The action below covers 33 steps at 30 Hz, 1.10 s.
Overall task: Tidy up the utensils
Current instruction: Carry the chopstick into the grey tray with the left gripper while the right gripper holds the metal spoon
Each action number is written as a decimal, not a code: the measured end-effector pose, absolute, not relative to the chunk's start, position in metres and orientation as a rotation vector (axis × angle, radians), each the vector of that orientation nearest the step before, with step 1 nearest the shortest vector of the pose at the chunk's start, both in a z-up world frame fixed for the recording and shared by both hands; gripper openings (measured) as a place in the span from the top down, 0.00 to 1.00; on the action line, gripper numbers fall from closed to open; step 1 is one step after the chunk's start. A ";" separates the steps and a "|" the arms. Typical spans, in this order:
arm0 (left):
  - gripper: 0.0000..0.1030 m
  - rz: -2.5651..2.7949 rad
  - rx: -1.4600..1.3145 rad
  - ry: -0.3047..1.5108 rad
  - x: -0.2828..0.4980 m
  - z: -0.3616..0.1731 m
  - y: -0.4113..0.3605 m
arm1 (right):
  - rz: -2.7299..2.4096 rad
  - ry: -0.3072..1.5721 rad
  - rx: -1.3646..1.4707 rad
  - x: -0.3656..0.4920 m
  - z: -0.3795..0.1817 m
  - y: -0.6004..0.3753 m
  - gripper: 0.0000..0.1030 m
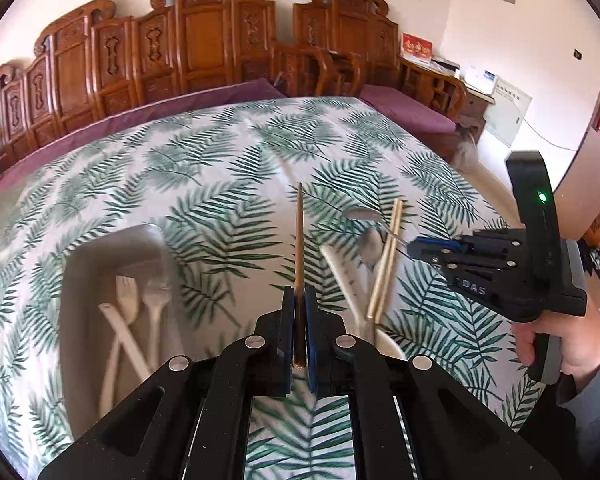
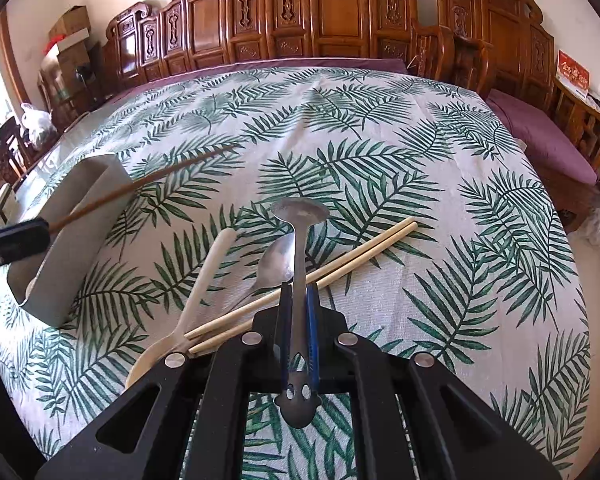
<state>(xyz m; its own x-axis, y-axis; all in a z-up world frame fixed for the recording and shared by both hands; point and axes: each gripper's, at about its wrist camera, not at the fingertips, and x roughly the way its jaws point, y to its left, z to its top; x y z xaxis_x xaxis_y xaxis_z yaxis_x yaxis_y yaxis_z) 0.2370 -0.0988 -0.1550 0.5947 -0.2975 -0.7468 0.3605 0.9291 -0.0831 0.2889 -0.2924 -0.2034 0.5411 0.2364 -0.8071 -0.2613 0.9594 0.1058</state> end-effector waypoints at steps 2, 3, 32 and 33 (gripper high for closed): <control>0.96 -0.368 0.071 0.841 0.236 -0.149 -0.088 | 0.298 0.945 -0.026 0.285 -0.200 -0.291 0.92; 0.96 -0.360 0.068 0.835 0.235 -0.146 -0.083 | 0.298 0.939 -0.023 0.283 -0.199 -0.291 0.92; 0.96 -0.167 0.032 0.883 0.203 -0.157 0.025 | 0.415 0.841 -0.035 0.244 -0.157 -0.251 0.92; 0.96 -0.162 0.033 0.888 0.204 -0.158 0.026 | 0.418 0.841 -0.037 0.244 -0.156 -0.249 0.92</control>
